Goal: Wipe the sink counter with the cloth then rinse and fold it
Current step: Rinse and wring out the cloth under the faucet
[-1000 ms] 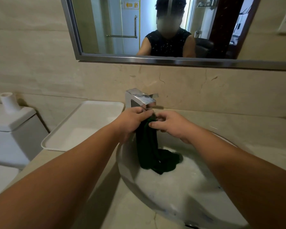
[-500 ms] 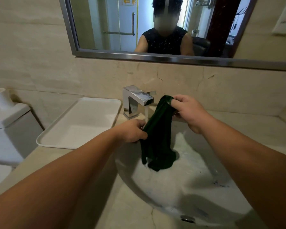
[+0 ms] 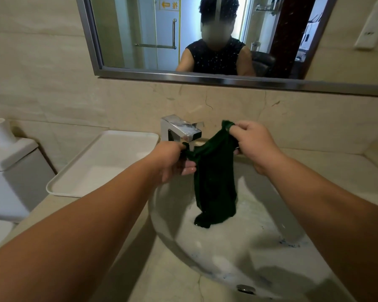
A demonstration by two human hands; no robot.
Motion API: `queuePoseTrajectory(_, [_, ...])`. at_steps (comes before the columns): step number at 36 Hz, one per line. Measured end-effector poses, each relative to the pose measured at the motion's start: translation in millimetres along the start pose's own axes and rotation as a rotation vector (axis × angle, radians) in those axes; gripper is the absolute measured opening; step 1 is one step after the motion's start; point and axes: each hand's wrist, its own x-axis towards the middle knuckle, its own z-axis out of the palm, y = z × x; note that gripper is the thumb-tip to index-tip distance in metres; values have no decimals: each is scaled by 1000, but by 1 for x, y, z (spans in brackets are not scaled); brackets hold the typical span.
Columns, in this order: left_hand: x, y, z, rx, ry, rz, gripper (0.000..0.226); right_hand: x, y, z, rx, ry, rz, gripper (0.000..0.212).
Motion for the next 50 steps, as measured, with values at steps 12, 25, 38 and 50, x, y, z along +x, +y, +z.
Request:
queuePoseTrajectory(12, [-2, -2, 9, -150, -99, 14, 21, -27, 11, 45, -315, -343, -53, 36])
queuePoseTrajectory(25, [-5, -3, -15, -32, -157, -10, 32, -13, 33, 74, -79, -109, 65, 16])
queuePoseTrajectory(38, [3, -9, -14, 5, -207, 38, 30, -17, 37, 76, -50, -274, 100, 6])
queuePoseTrajectory(50, [16, -22, -6, 65, -140, 172, 42, -4, 18, 64, 106, -94, 152, 14])
